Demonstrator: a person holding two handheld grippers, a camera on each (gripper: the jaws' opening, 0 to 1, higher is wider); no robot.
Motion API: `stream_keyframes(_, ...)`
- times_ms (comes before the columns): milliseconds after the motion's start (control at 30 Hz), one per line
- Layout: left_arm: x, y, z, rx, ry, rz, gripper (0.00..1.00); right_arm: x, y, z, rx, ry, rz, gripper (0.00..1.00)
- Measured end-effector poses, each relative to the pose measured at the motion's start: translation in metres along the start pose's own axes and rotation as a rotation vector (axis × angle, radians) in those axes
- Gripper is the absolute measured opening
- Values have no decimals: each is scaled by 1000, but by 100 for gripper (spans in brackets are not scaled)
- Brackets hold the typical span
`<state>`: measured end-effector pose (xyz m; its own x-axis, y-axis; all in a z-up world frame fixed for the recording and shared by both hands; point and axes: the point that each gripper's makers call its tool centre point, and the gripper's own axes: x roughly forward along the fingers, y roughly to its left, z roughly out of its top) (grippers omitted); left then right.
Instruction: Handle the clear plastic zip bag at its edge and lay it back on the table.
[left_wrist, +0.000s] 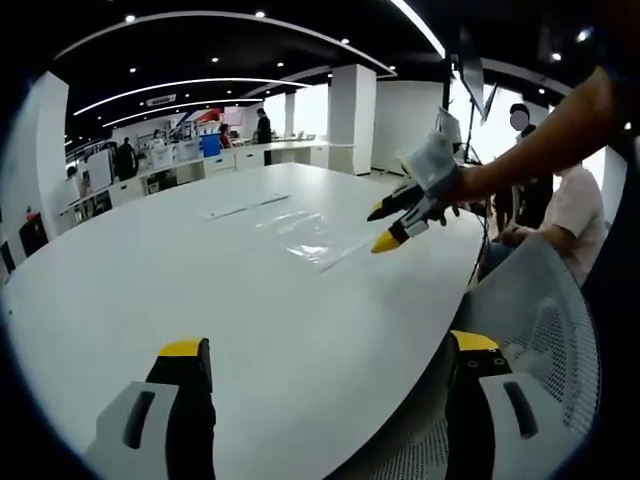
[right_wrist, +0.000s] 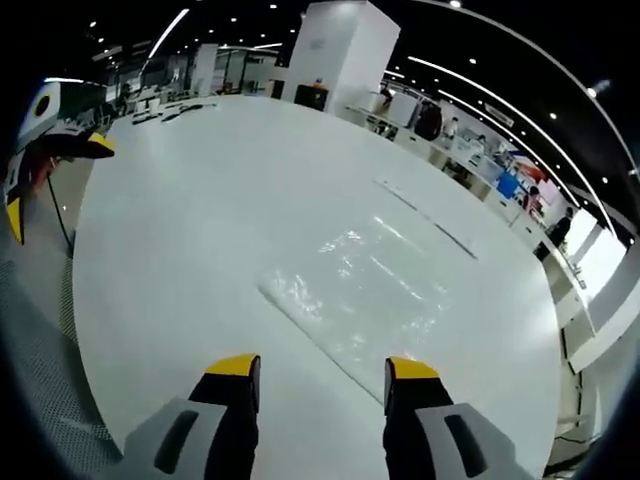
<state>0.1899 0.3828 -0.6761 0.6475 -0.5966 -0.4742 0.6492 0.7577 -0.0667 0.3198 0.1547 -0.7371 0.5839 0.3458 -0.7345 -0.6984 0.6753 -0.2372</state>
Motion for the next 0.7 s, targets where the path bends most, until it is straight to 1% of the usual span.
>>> stream_keyframes(333,0,1,2,-3,-5,7,96,7,-4,-1,9,28,3,43)
stream_keyframes(533,0,3,-1,-7,6,8,95,10,-6,-5,13,45,7,41)
stream_keyframes(700,0,4,-2,-6,15,10,95,12,-7,-5,10,46,2,40)
